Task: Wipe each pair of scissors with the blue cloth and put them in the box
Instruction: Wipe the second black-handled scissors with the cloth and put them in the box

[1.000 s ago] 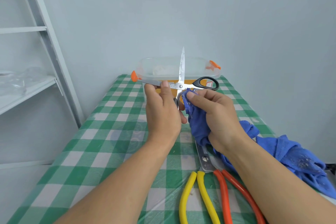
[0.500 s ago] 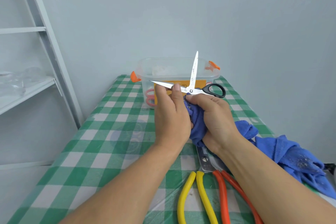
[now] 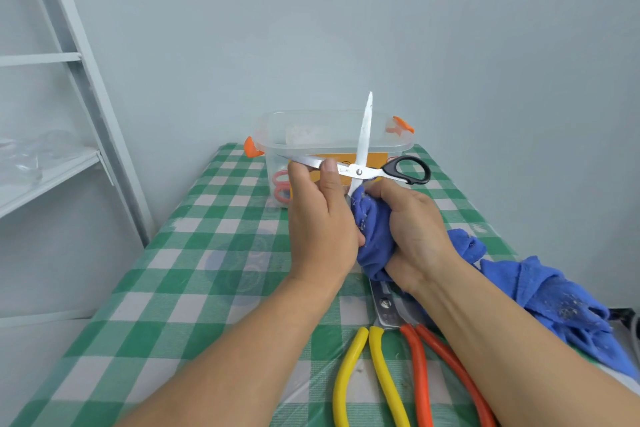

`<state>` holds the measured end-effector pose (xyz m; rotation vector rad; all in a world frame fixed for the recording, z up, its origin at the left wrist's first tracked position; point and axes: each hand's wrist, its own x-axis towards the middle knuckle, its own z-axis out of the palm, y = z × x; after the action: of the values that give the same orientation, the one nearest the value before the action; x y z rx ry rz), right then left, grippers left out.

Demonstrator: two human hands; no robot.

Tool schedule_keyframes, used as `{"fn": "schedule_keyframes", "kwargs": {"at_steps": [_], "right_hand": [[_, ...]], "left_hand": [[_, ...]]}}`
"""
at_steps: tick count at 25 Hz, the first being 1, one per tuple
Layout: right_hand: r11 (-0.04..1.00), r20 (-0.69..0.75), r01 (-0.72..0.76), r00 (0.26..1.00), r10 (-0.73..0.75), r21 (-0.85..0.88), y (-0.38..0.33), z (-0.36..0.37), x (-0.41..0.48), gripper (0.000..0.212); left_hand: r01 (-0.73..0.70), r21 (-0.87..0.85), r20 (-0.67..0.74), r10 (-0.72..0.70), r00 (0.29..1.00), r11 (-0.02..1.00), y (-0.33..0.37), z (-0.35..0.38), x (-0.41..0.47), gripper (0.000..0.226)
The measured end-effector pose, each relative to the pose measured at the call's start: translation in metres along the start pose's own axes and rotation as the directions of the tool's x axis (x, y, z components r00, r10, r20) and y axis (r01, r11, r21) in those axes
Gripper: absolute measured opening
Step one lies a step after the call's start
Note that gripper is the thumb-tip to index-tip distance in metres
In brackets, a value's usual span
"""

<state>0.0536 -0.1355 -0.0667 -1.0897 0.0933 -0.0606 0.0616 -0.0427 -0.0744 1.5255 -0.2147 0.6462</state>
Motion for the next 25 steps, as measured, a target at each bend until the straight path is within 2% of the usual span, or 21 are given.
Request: {"fn": "schedule_keyframes", "kwargs": {"at_steps": [2,8,10,11,14,18,22,25], "right_hand": [[0.999,0.041,-0.027,0.999,0.025,0.028,0.000,-0.003,0.001,0.011],[0.993,0.167,0.033,0.985,-0.052,0.114,0.002,0.000,0.003,0.023],[0.992,0.141,0.068,0.987,-0.082,0.102,0.002,0.003,0.001,0.008],[0.992,0.139,0.083,0.986,-0.095,0.090,0.002,0.003,0.000,0.002],[0.993,0.139,0.094,0.985,-0.103,0.070,0.001,0.005,-0.002,0.019],[0.994,0.106,0.106,0.988,-0.109,0.031,0.001,0.006,-0.002,0.009],[0.991,0.078,0.136,0.988,-0.135,-0.006,0.005,0.005,0.002,0.015],[0.996,0.073,0.093,0.993,-0.091,-0.013,0.005,0.006,0.001,0.021]], "left_hand": [[0.048,-0.025,-0.027,-0.049,0.998,0.999,-0.001,-0.001,0.003,0.023],[0.113,-0.066,-0.066,-0.118,0.991,0.991,-0.001,-0.006,0.008,0.024],[0.112,-0.056,-0.069,-0.116,0.991,0.992,-0.002,-0.006,0.009,0.025],[0.106,-0.046,-0.067,-0.109,0.992,0.993,-0.003,-0.006,0.009,0.024],[0.091,-0.031,-0.046,-0.092,0.995,0.995,-0.005,-0.006,0.008,0.022],[0.060,-0.010,-0.026,-0.060,0.998,0.998,-0.006,-0.002,0.006,0.024],[-0.028,0.010,0.000,0.028,1.000,1.000,-0.009,0.000,0.002,0.015],[-0.125,0.104,0.031,0.123,0.992,0.987,-0.006,-0.001,0.000,0.027]]}}
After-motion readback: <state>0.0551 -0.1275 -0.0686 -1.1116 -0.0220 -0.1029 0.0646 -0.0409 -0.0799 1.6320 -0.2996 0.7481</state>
